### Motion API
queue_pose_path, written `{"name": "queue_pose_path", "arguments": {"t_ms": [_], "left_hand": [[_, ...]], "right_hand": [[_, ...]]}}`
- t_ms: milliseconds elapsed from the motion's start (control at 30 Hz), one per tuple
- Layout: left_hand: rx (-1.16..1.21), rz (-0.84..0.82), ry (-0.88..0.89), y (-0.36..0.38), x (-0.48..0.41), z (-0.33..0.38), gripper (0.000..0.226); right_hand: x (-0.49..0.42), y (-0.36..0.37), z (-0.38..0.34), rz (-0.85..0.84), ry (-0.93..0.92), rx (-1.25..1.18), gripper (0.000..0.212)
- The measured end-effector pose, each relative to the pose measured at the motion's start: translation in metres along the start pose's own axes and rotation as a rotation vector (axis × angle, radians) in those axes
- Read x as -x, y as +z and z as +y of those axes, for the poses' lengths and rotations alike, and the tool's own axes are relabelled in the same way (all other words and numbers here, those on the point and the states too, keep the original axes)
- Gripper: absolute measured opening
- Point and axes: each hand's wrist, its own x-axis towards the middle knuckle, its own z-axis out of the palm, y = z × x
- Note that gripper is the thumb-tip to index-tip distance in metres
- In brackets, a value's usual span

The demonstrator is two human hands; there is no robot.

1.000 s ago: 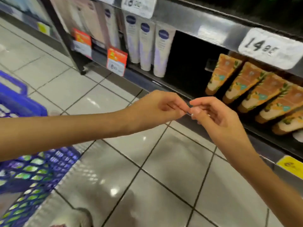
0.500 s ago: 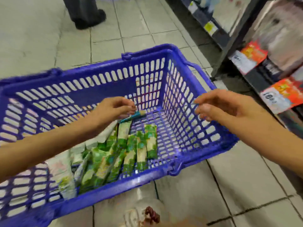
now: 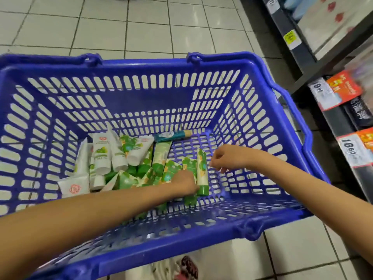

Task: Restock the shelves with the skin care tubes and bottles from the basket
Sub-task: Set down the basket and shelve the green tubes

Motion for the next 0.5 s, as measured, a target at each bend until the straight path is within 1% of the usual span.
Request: {"name": "queue_pose_path", "arguments": {"t_ms": [100,133,200,300,400,433,467,500], "left_hand": [[-0.112,0.036,-0.021,0.011,-0.005,0.004,0.038],[-0.113,0.035,-0.021,0.011,-0.006,0.003,0.039],[-0.005,0.009,-0.035,0.006,-0.006,-0.002,0.045],[0.328,-0.056,-0.112,-0.01,0.002,-0.014,0.072],[0.767,-0.117,-0.181,-0.033,0.012,-0.032,0.081],[0.935,-0.145,-0.199,-0.041,0.015,-0.037,0.078],[1.076,-0.17,-0.206,-0.049,0.017,-0.041,0.068],[1.164,-0.189,-0.219,-0.054,0.017,-0.045,0.056]], "right_hand": [[-0.017,-0.004,-0.001,-0.121,0.084,0.112,0.035],[-0.022,-0.005,-0.001,-0.149,0.121,0.118,0.032],[-0.033,-0.005,0.001,-0.209,0.205,0.106,0.026],[-0.046,0.004,0.004,-0.302,0.304,0.078,0.03],[-0.058,0.016,0.004,-0.354,0.332,0.029,0.026],[-0.063,0.02,0.001,-0.351,0.338,0.03,0.027],[-0.068,0.024,-0.002,-0.341,0.343,0.042,0.027],[-0.073,0.027,-0.004,-0.326,0.353,0.062,0.027]]}}
